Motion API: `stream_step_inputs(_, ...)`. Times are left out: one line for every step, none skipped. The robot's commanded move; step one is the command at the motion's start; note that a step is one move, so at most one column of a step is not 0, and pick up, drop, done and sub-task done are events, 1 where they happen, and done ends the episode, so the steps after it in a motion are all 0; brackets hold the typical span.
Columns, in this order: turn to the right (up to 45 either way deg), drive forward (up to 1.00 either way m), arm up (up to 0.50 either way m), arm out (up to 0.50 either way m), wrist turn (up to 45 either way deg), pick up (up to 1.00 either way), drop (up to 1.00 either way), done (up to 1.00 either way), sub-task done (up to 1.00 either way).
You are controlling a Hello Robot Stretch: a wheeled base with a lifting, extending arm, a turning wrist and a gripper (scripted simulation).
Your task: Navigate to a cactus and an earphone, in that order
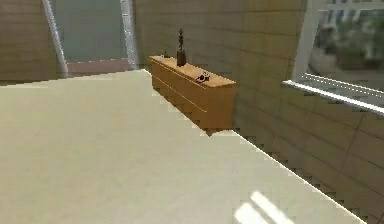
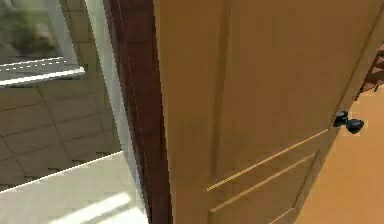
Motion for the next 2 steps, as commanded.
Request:
stream_step_inputs(0.0,1.00,0.00,0.00,0.0,0.00,0.00,0.00,0.00)
stream_step_inputs(0.0,0.65,0.00,0.00,0.0,0.00,0.00,0.00,0.00)
